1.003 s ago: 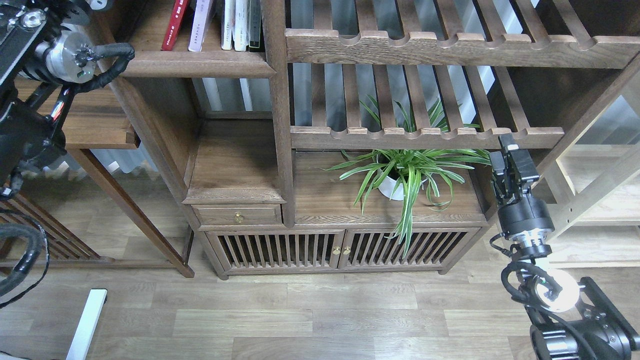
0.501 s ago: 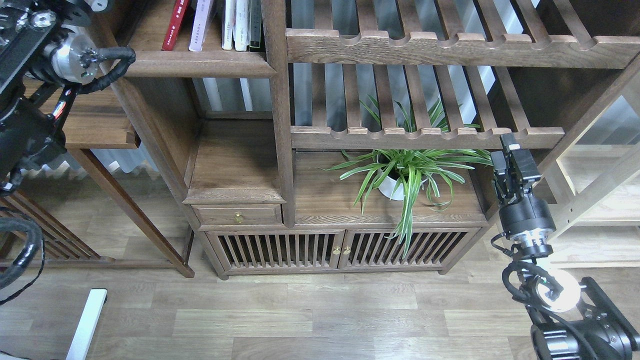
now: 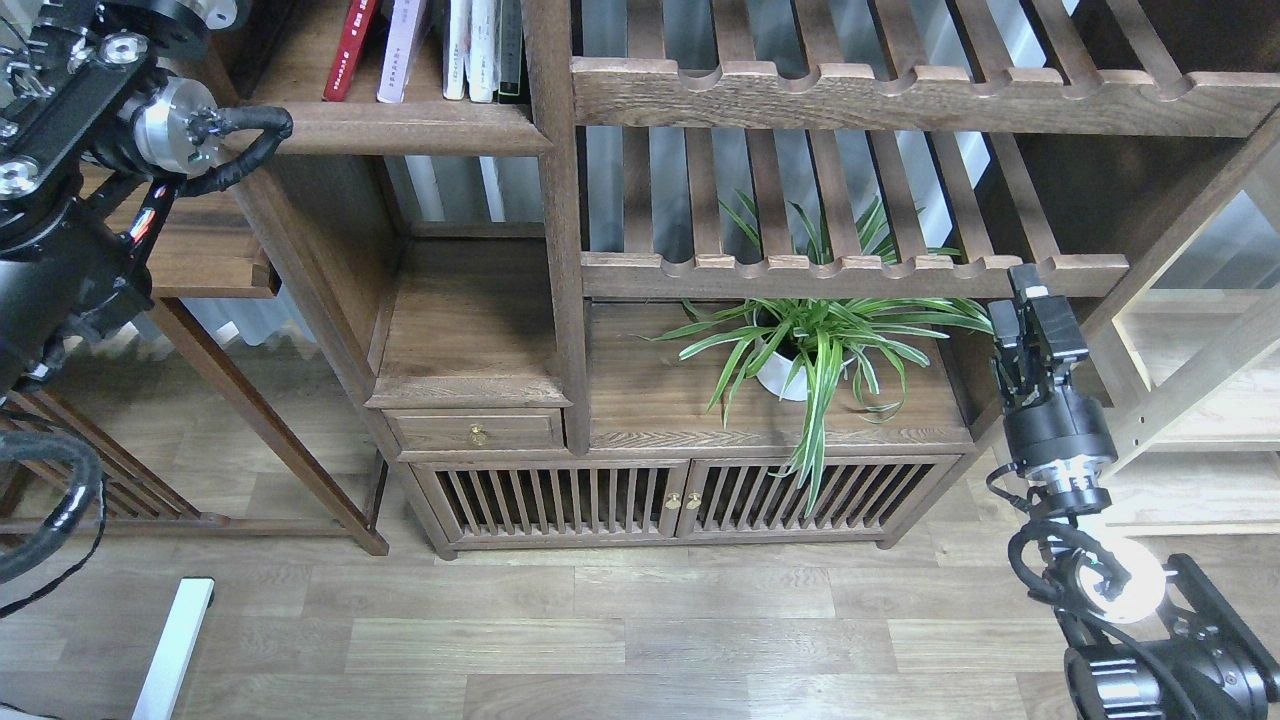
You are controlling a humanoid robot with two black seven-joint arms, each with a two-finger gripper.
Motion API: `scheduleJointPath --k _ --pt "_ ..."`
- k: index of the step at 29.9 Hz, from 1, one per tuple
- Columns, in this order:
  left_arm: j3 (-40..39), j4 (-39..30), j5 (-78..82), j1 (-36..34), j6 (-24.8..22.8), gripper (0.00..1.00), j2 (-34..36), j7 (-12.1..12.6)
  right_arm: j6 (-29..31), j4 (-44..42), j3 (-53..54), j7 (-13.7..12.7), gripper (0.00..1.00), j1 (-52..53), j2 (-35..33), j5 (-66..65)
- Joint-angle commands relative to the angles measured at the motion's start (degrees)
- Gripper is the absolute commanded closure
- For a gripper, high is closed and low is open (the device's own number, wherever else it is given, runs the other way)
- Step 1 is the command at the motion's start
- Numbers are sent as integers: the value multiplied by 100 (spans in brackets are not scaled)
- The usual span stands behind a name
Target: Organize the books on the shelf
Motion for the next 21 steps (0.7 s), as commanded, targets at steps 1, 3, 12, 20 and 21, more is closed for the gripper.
scheduleJointPath --k 1,3,12,20,21 --pt "99 17 -3 20 1 91 0 -91 0 0 9 0 30 0 -8 0" --pt "134 25 -3 29 1 91 9 -92 0 0 9 0 30 0 -8 9" --pt "301 149 -144 99 -8 90 9 -127 0 0 96 0 30 -9 -52 18" --pt "442 149 -206 363 -8 90 9 -320 0 0 114 9 30 -9 -52 18" --pt "442 149 -206 389 -8 90 9 -329 0 0 123 9 30 -9 -52 18"
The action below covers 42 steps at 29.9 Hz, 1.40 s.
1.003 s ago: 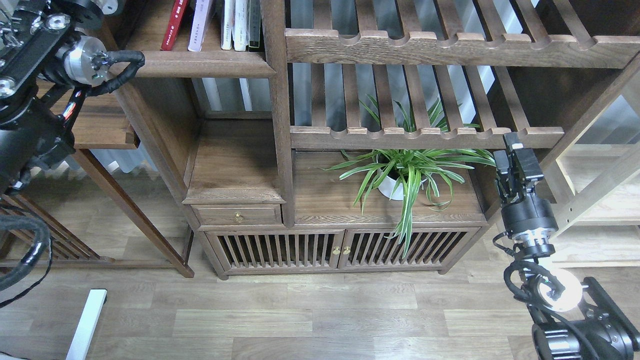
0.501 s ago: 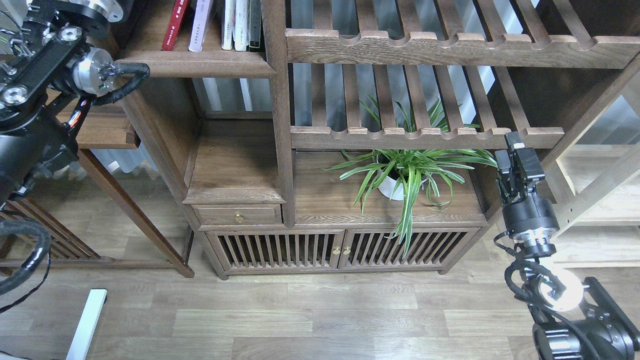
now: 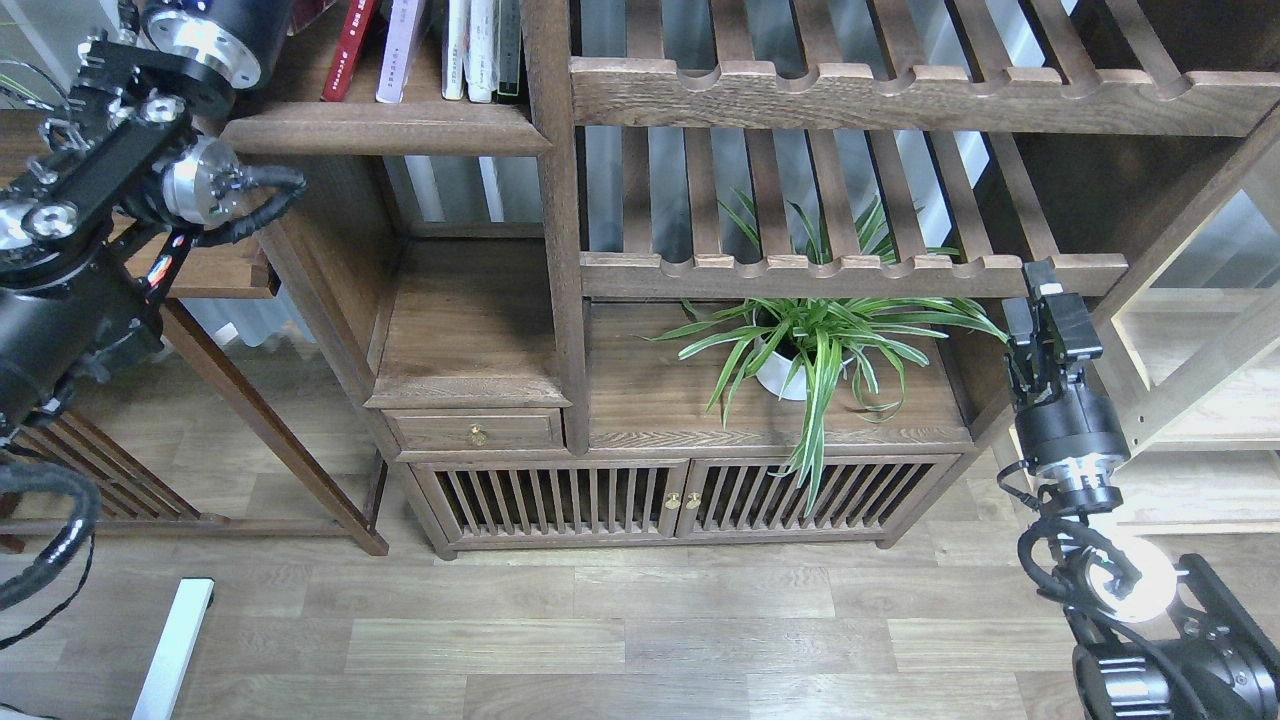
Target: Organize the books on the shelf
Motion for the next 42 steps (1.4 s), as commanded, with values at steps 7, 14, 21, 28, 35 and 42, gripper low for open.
scheduleJointPath --k 7,14,21,28,35,42 --pt "11 320 -77 181 -28 90 -8 -416 0 0 52 -7 30 -8 -8 0" --pt "222 593 -341 146 -45 89 -17 -654 0 0 96 -7 30 -35 -17 0" --pt "275 742 -411 84 -45 89 -167 -671 0 0 96 -7 30 -35 -17 0" --pt "284 760 -411 5 -37 89 -219 -654 0 0 96 -7 30 -35 -17 0" --pt "293 769 -411 -30 -10 88 -263 -592 0 0 96 -7 30 -35 -17 0" --pt "319 830 -411 -48 25 79 -369 -636 0 0 105 -7 30 -35 -26 9"
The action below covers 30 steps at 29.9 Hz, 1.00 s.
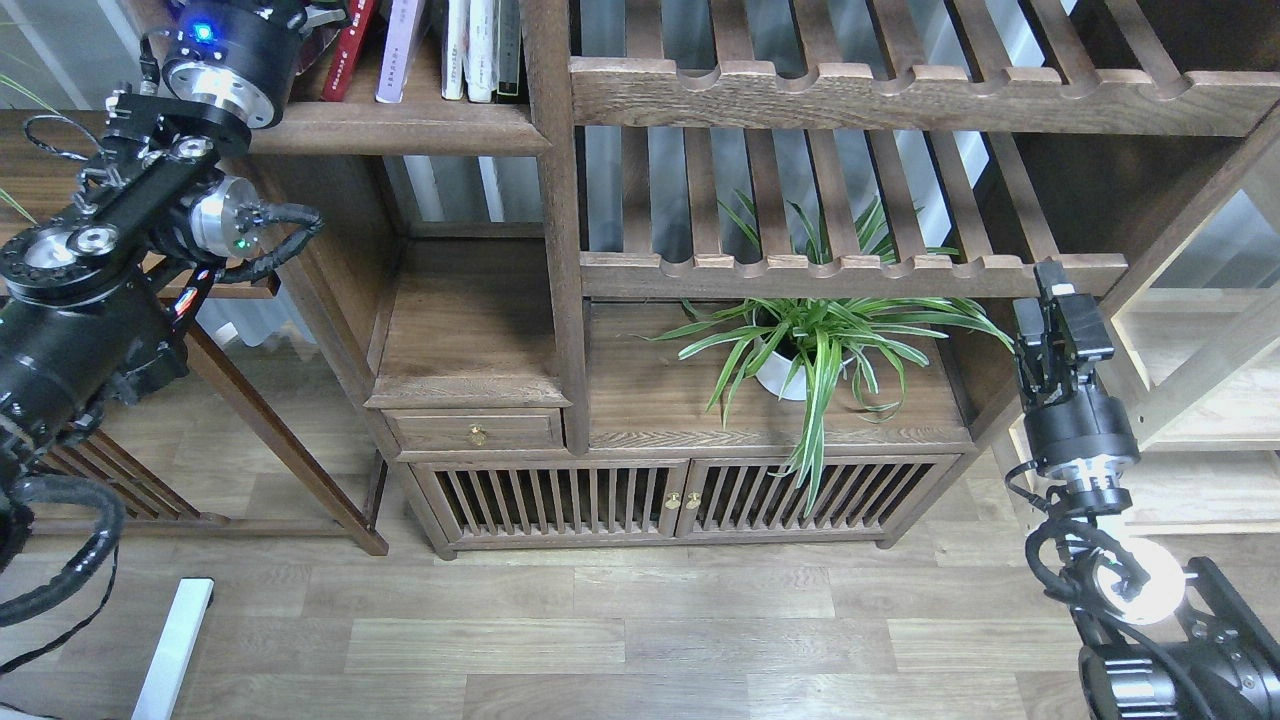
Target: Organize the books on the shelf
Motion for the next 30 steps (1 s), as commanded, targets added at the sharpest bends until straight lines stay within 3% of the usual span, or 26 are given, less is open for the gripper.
scheduleJointPath --k 1,11,30 --pt "22 31 0 -11 10 78 -35 -34 0 0 1 0 30 -4 -9 4" --pt "137 31 0 -72 18 64 -70 -42 0 0 72 0 30 -4 -61 13" --pt "58 4 -26 -766 221 61 -430 -42 0 0 80 0 30 5 -70 13"
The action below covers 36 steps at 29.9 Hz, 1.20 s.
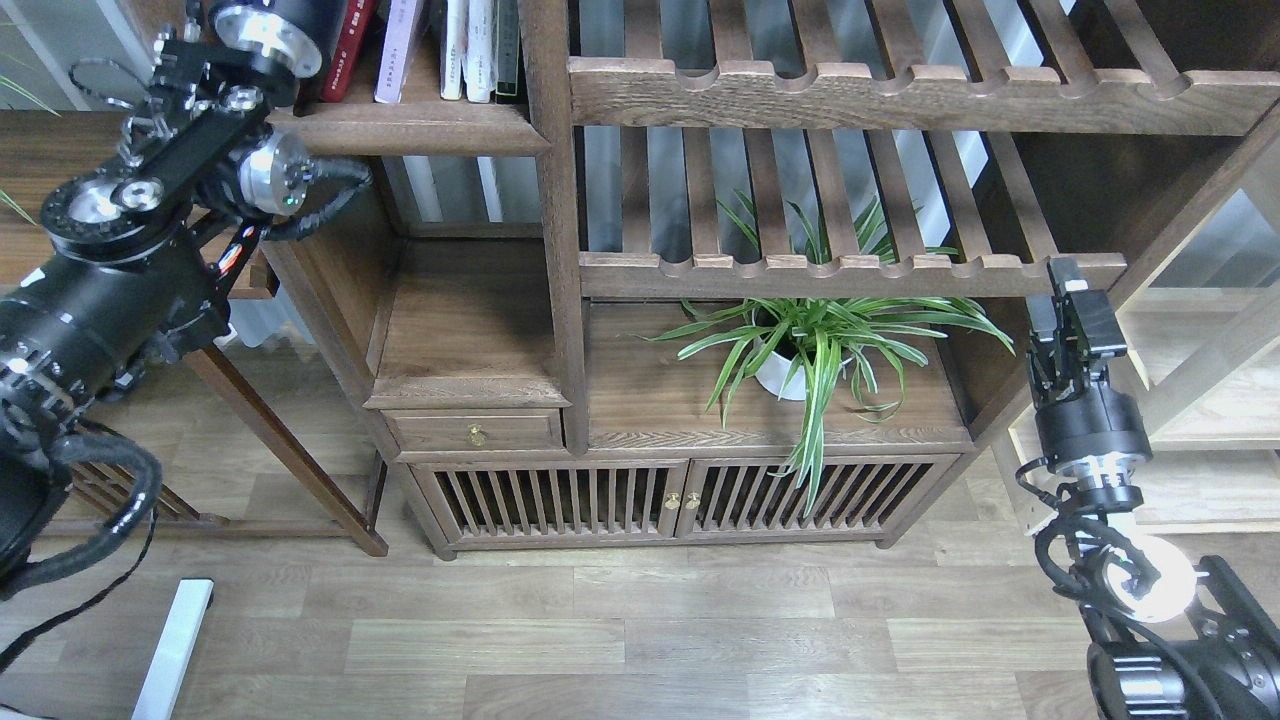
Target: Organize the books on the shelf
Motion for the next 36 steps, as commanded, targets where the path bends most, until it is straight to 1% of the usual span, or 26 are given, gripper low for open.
scheduleJointPath --k 1,5,8,12,14,17,20,22,24,26,29,33,36 --pt "-77 -33 -42 -107 0 59 -34 -18 0 0 8 0 30 0 -8 -9" --pt "-103 -95 -165 -186 -9 59 -25 -61 0 0 8 0 30 0 -17 -9" --pt "-156 -130 -306 -239 -9 59 -34 -167 0 0 8 0 30 0 -26 -9" --pt "-173 -314 -464 -230 -53 54 -17 -211 0 0 8 0 30 0 -26 -9" --pt "-165 -455 -613 -178 -53 50 -8 -290 0 -9 8 9 30 0 -26 -18" --pt "-156 -675 -789 -11 -53 49 10 -465 0 -87 -1 9 30 0 -17 -26" --pt "-182 -929 -999 16 -70 45 19 -720 0 -123 -1 9 30 0 -8 -35" --pt "-235 -1105 -1297 42 -114 41 10 -752 0 -132 -1 9 30 0 0 -35" --pt "-287 -1298 -1553 42 -263 37 19 -752 0 -158 -10 9 30 0 0 -44" --pt "-366 -1457 -1720 60 -526 37 27 -752 0 -167 -18 9 30 0 0 -53" --pt "-585 -1667 -1774 147 -956 34 27 -752 0 -193 -71 9 27 0 9 -44" --pt "-963 -2010 -1782 507 -1571 29 19 -752 0 -246 -71 9 24 -44 9 -53" --pt "-1236 -2353 -1782 753 -1915 26 27 -752 0 -272 -80 9 23 -62 18 -44"
